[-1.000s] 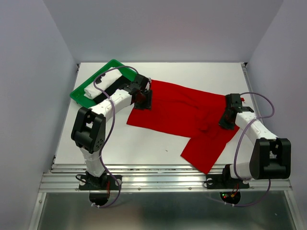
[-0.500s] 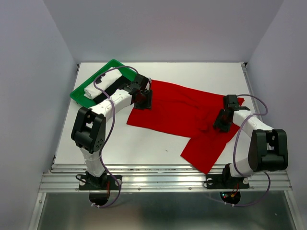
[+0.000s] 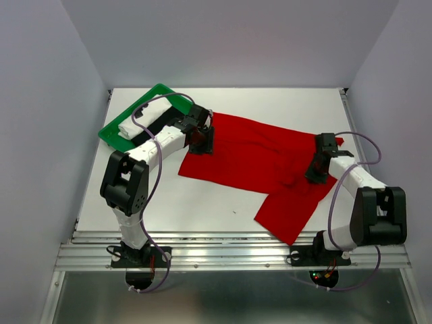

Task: Roll the t-shirts
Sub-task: Fold the T-shirt at the center of the board.

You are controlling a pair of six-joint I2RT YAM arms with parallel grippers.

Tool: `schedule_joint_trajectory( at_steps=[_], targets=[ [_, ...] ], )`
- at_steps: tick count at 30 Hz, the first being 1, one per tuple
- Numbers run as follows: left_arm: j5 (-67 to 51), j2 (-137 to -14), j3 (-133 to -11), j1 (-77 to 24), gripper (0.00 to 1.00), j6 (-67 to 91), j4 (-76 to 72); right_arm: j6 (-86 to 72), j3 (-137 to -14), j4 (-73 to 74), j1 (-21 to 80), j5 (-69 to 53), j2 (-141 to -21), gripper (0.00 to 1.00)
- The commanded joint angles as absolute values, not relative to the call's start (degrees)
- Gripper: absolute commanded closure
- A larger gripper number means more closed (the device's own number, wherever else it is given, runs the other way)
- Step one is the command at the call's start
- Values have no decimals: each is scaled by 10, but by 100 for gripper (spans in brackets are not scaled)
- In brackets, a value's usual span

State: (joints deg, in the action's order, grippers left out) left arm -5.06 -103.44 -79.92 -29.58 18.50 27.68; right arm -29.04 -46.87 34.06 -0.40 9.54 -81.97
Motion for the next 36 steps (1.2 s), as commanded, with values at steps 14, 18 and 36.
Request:
schedule_joint_trajectory(
  at_steps=[14,18,36],
  targets=[
    [-40,-1027,-816,-301,46,172,280,-304,-483,364,-4,164,-802,48],
    [-38,-1030,-823,-301,46,173,281,-306,-500,376,-4,175,-778,47],
    [-34,-1173,-903,-270,47,180,272,-298,-643,288,-10,176,-990,63]
  ],
)
